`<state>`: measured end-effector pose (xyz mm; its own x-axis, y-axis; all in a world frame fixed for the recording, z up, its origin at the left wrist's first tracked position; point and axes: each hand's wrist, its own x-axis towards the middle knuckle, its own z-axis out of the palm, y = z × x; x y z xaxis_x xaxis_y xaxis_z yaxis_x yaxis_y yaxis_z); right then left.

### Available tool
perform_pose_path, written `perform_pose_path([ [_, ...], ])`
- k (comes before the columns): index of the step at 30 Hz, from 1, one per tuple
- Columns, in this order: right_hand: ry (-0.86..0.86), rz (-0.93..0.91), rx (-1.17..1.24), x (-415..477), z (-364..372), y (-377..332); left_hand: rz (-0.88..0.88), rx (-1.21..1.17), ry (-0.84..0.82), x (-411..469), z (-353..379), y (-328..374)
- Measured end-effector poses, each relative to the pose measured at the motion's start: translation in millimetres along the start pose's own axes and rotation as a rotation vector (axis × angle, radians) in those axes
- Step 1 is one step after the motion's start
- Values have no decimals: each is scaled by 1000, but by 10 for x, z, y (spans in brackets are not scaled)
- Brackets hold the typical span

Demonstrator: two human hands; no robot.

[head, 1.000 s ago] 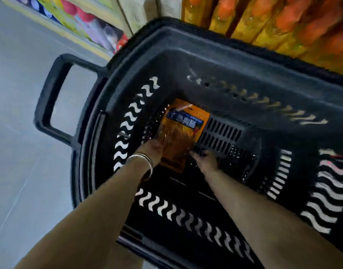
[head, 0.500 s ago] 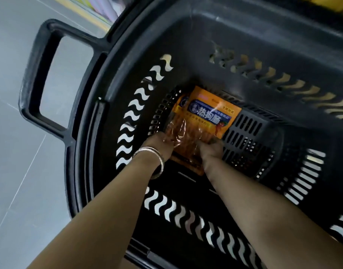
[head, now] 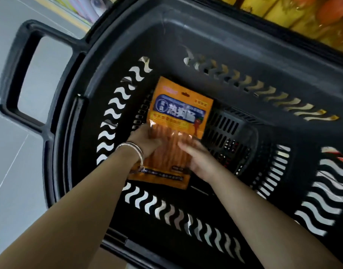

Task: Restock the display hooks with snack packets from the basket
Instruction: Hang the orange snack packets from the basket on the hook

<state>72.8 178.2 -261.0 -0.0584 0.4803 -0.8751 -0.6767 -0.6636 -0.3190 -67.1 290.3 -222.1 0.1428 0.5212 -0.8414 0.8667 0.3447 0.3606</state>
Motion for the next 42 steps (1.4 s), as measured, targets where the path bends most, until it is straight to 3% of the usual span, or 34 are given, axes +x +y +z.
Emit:
perform_pose_path([
  [2,94,23,-110,158,55,-20,-3,11,69,-8,-75,-22],
  [5,492,-76,-283,438,-28,-4,-44,97,147,14,-152,-58],
  [7,658,-127,-395,615,-87,54,-100,117,163,24,-147,-77],
  [14,819,28,-840,1058,-83,145,-140,125,183,75,-96,-145],
  [21,994,-22,-554,865,-318,257,-159,118,171,98,-65,-151],
  [24,1003,-26,-405,810,-387,295,-153,101,162,125,-56,-155],
  [30,819,-233,-171,424,-417,212,-64,-66,35,-18,-68,-35],
  [42,718,-578,-398,-1940,-561,-186,241,1,173,-1644,0,780],
])
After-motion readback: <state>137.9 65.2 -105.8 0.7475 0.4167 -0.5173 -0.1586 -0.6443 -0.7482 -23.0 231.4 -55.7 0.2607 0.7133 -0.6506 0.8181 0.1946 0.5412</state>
